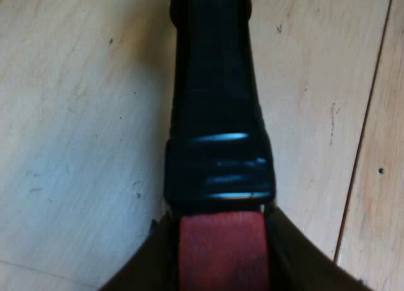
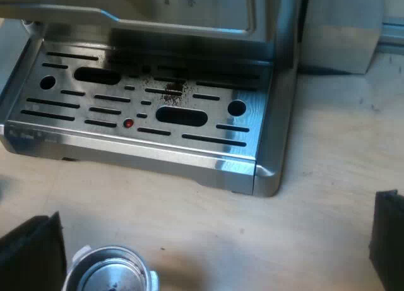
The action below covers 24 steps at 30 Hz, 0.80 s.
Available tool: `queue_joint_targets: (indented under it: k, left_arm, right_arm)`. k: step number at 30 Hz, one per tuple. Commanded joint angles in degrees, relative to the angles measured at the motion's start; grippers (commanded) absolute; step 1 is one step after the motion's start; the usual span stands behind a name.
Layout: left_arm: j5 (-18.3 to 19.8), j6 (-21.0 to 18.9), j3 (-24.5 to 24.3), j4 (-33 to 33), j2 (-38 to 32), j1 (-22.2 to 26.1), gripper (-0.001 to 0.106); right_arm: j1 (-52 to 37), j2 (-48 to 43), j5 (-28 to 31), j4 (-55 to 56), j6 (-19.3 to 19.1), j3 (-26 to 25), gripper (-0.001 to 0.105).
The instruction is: Put the handle in the coffee machine
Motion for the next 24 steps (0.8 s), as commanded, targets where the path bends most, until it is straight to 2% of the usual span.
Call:
queue_joint_targets:
  k: [1,3,7,9,12,16,18,20,24]
  left_arm:
    - [1.89,0.33,-0.76,-1.67,-0.31,0.11,0.000]
    - [2.60,0.33,-0.76,-1.49,-0.31,1.70,0.000]
    - [4.64,0.44,-0.76,-1.45,-1.05,7.91,0.000]
    - [6.38,0.85,-0.76,-1.01,-1.05,11.55,0.000]
    - [10.90,3.40,-0.76,0.27,-1.05,17.62,0.000]
    - [11.16,4.92,-0.76,0.75,-1.05,24.14,0.000]
    - [11.16,7.87,-0.76,1.13,-1.05,27.31,0.000]
    - [11.16,12.48,-0.76,1.90,-1.05,30.53,0.000]
    - [12.56,14.84,-0.76,2.22,-1.05,34.36,0.000]
  right_arm:
    - [2.43,-0.15,0.81,-3.35,-0.42,2.37,0.105]
    - [4.50,-0.15,1.20,-5.08,-0.42,3.90,0.105]
    - [11.39,-0.15,5.32,-10.81,0.46,8.25,0.105]
    - [13.59,-0.15,6.97,-12.98,0.46,9.55,0.105]
    - [16.64,-0.15,9.97,-17.13,0.46,11.75,0.105]
    - [18.20,-0.15,10.58,-22.07,0.46,14.10,0.105]
    - [18.18,0.12,10.58,-23.99,0.46,15.03,0.105]
    - [18.18,0.11,10.58,-24.45,0.46,15.50,0.105]
    - [18.18,0.11,10.58,-24.45,0.46,15.51,0.105]
